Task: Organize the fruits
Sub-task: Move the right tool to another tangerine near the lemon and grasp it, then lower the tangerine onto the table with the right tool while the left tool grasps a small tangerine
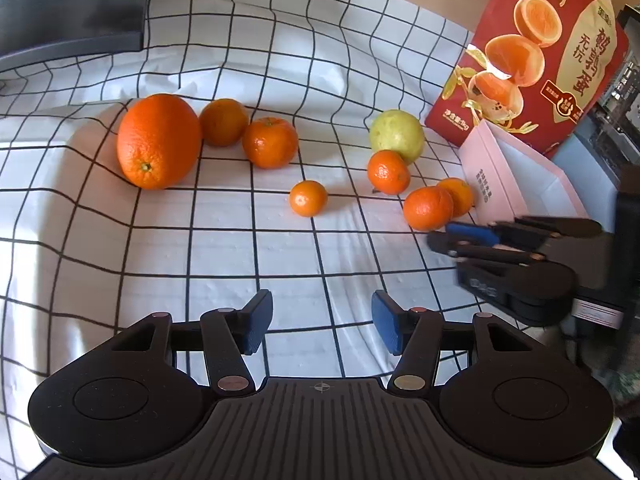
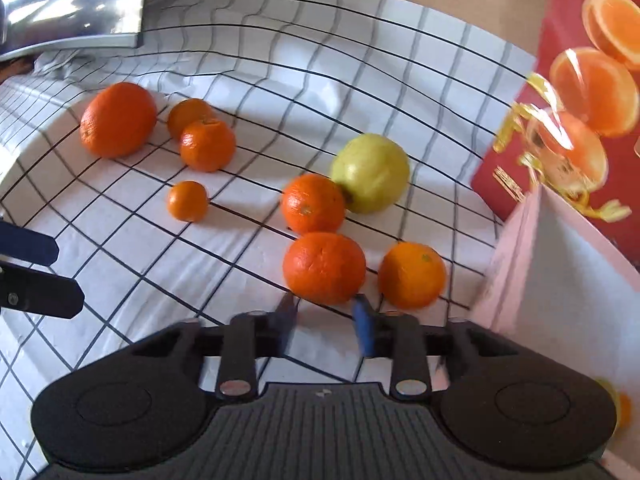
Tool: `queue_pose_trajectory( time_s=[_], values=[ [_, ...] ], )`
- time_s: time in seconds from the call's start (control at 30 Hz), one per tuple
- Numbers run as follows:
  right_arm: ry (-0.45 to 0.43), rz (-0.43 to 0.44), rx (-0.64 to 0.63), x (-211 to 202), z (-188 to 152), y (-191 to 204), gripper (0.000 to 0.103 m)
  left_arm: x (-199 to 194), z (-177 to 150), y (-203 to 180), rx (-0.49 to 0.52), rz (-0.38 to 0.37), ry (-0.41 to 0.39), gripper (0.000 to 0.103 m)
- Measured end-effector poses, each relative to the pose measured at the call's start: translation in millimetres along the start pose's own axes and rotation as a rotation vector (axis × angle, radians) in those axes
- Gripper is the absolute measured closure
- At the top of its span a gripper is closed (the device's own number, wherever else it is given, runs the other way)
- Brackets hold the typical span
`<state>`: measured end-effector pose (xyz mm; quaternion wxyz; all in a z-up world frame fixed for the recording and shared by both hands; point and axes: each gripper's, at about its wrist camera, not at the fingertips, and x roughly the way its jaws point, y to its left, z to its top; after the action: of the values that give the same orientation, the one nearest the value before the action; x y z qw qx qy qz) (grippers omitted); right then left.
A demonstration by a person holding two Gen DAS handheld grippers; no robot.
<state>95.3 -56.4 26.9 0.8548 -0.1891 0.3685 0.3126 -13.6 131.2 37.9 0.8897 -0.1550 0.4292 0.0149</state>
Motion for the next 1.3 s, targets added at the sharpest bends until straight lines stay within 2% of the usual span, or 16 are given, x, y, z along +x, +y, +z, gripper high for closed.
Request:
queue_pose_trajectory(
  time_s=[0.03,0.2,0.47,0.5,0.57,0.6,0.63,0.67,0.77,1.07,1.1,1.13,1.3],
  values=[
    [-0.006,0.009,0.013,-5,-2,-2,0.086,1,0,0,-0.003,-0.001,0.0,0.043],
    [-0.036,0.038,0.046,-31,-14,-6,0.086,6,1,-4,-0.01,-0.012,-0.003,0.043],
    [-0.075,0.021,0.101,-55,-37,-13,0.086,5,-3,-14,0.005,-0.039,-0.017,0.043],
    [-0.083,0.019,0.094,-57,-38,-12,0.082,5,-3,-14,0.005,-0.038,-0.016,0.043],
    [-0.109,0.009,0.083,-60,-36,-7,0.067,4,-4,-14,0.005,-0.033,-0.018,0.043],
    [-0.128,0.002,0.077,-62,-35,-5,0.054,2,-4,-14,0.005,-0.03,-0.022,0.043],
    [-0.15,-0.011,0.067,-62,-32,-3,0.045,1,-5,-13,0.005,-0.028,-0.027,0.043],
    [-0.163,-0.024,0.053,-60,-28,0,0.044,-1,-6,-12,0.005,-0.024,-0.032,0.043],
    [-0.161,-0.066,0.011,-46,-12,6,0.044,-7,-7,-7,-0.003,-0.007,-0.044,0.043],
    [-0.09,-0.093,-0.022,6,14,10,0.045,-23,-17,16,-0.052,0.058,-0.047,0.043],
    [-0.078,-0.096,-0.022,9,14,11,0.055,-23,-17,18,-0.055,0.063,-0.049,0.043],
    [-0.075,-0.098,-0.023,8,14,12,0.059,-22,-16,20,-0.056,0.066,-0.05,0.043],
    [-0.092,-0.023,0.011,-21,2,10,0.059,-10,-2,14,0.001,0.068,-0.064,0.044]
  ],
)
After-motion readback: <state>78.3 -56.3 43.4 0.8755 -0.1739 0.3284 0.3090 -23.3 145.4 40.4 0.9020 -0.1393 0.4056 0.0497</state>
